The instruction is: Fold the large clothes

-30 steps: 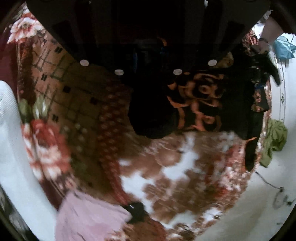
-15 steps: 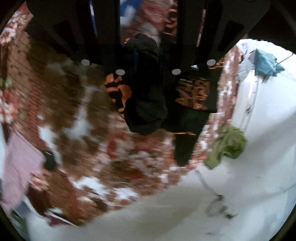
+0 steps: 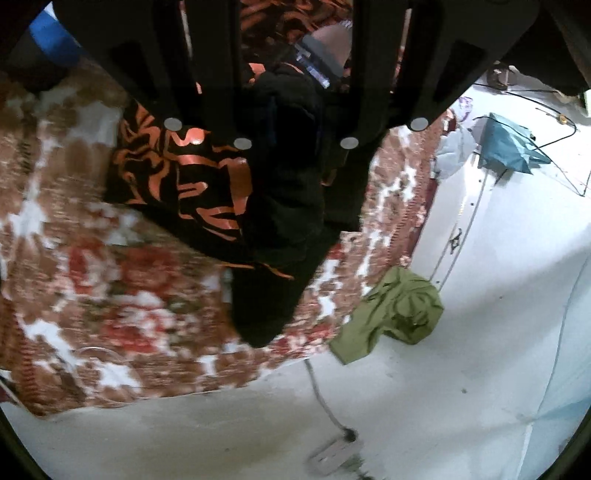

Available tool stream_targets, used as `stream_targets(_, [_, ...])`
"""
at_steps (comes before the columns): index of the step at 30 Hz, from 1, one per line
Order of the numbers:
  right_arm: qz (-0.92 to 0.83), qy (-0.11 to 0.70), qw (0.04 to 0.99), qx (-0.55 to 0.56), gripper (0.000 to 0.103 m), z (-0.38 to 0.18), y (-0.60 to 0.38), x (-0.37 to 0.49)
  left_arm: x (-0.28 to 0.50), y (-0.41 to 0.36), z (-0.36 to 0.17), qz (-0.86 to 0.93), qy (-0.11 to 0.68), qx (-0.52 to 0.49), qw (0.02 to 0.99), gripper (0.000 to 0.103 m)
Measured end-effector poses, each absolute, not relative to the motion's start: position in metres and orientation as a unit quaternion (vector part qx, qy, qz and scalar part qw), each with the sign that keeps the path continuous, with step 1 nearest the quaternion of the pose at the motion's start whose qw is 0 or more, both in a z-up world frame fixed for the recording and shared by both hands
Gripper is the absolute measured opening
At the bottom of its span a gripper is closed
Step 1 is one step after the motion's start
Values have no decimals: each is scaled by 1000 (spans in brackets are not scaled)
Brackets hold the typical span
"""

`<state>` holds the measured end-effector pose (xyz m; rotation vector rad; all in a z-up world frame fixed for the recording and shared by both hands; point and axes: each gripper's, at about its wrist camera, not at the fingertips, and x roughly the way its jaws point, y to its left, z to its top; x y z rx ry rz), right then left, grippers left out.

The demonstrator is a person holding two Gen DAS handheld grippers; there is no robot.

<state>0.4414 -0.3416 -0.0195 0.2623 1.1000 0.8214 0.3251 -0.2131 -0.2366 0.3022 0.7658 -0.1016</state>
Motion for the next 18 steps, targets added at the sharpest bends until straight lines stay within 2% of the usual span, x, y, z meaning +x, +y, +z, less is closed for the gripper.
stream_targets(6, [386, 521, 752, 114, 14, -40, -242, 439, 281, -102, -231, -3, 389, 136, 911, 98])
stream_targets(11, [396, 545, 733, 94, 14, -79, -152, 438, 260, -14, -237, 49, 400, 135, 905, 98])
stream_targets(18, [378, 572, 724, 73, 14, -135, -75, 433, 247, 89, -252, 95, 424, 118, 893, 98])
